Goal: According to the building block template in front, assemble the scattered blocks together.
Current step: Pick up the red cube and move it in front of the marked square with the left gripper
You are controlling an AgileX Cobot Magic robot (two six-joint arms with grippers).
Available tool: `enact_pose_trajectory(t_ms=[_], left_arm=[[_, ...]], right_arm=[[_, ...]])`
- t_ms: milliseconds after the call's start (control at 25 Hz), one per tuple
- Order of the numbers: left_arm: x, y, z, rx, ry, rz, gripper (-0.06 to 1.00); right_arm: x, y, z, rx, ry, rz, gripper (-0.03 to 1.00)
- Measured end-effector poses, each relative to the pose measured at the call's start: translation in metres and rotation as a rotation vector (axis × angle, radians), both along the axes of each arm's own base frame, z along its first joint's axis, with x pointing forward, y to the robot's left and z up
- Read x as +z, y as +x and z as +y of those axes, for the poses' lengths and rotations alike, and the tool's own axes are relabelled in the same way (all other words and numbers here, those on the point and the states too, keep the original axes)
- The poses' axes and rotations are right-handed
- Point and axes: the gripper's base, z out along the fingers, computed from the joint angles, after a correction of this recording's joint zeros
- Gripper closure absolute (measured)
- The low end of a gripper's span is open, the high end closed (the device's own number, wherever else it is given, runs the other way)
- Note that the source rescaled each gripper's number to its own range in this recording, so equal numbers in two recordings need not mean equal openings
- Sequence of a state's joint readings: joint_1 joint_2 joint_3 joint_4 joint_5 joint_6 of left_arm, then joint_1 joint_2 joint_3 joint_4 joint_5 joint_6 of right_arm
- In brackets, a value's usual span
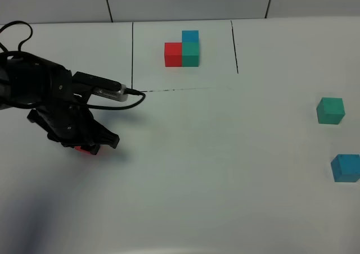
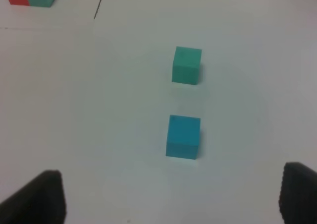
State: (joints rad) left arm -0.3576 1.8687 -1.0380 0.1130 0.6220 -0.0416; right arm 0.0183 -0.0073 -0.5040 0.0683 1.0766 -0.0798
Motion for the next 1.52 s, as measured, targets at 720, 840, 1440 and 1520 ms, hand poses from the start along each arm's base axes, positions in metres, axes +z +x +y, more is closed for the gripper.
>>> enact_pose_trajectory(t_ms=[720,840,1440,1520], left_arm=[[0.005,0.023,-0.165,-1.056,0.130,0.101,0.94],[-0.002,0.024,-0.181,-1.112,0.136,0.104,0.94],[-0.009,0.023,-0.196,-1.118,0.108,0.078,0.94],[-0.009,0.023,-0.196,-1.088,0.105,0.076,0.94]], right_arm=[[0.000,0.000,0.000,0.000,0.000,0.000,0.09],[0.000,0.000,0.000,0.000,0.000,0.000,0.09],[0.000,0.000,0.000,0.001,-0.001,0.000,0.09],[0.000,0.000,0.000,0.001,-0.001,0.000,0.09]])
